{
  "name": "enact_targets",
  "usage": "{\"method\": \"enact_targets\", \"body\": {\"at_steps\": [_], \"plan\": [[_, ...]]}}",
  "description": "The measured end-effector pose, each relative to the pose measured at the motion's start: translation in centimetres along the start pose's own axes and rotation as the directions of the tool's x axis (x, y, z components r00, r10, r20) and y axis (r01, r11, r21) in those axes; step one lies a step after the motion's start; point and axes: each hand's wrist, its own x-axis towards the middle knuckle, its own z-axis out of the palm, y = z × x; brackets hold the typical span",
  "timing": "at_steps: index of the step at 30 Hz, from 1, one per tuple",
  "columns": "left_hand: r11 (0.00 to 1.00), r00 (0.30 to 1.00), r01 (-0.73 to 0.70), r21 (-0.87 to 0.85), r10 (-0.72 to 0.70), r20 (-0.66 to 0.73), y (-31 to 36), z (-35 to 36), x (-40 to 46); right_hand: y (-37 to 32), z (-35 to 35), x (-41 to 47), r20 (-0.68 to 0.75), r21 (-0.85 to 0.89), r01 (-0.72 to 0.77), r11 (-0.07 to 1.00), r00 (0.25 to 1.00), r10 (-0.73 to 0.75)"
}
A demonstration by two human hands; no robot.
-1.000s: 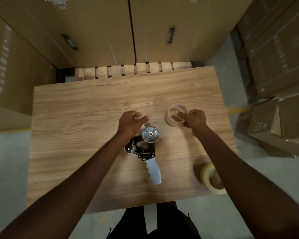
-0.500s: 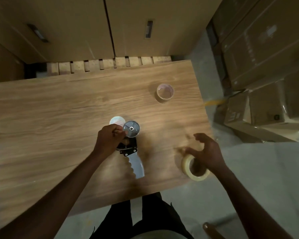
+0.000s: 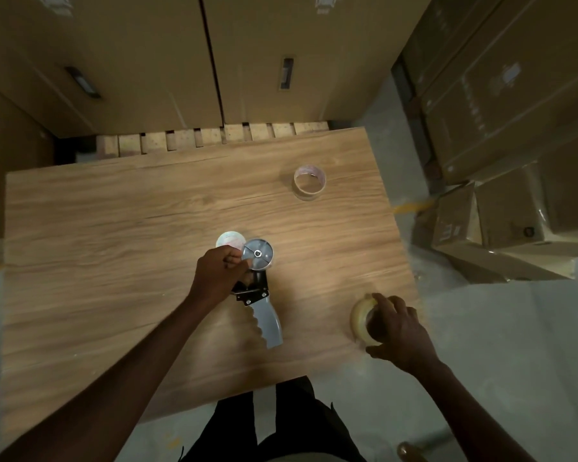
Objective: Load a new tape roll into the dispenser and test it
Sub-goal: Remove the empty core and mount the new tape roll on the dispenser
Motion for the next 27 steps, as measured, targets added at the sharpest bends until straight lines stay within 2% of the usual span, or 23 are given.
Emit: {"method": "enact_targets", "body": {"at_steps": [2, 4, 7, 9, 12, 14, 20, 27], "plan": [[1.0, 1.0, 0.001, -0.014, 0.0, 0.001, 0.0, 0.0, -0.3, -0.6, -0.8, 0.2, 0.005, 0.109, -0.018, 0.994, 1.0, 0.017], [0.999, 1.0, -0.004, -0.045, 0.005, 0.005, 0.0, -0.1, -0.7, -1.7, -1.8, 0.7, -0.004, 0.301, -0.03, 0.953, 0.999, 0.032], [0.99, 0.999, -0.022, -0.137, 0.025, 0.02, 0.5, -0.3, -1.3, -5.6, -5.1, 1.5, 0.006, 0.682, -0.055, 0.729, 0.998, 0.069], [0.973, 0.997, -0.044, -0.226, 0.058, 0.058, 1.6, -0.6, -1.9, -8.9, -7.5, 1.8, 0.053, 0.813, -0.061, 0.579, 0.998, 0.031], [0.926, 0.984, -0.06, -0.372, 0.117, 0.132, 4.4, -1.5, -3.0, -13.4, -10.5, 2.4, 0.06, 0.89, -0.031, 0.455, 0.997, -0.049], [0.875, 0.973, -0.051, -0.481, 0.152, 0.173, 6.1, -2.3, -3.7, -15.8, -11.9, 2.7, 0.05, 0.91, -0.008, 0.415, 0.995, -0.09], [0.729, 0.965, 0.006, -0.685, 0.177, 0.196, 9.5, -5.0, -5.9, -20.1, -14.3, 2.8, 0.028, 0.923, 0.046, 0.382, 0.982, -0.186], [0.685, 0.971, 0.01, -0.729, 0.167, 0.171, 9.7, -6.1, -6.4, -20.7, -14.6, 3.0, -0.006, 0.9, 0.099, 0.425, 0.977, -0.214]]}}
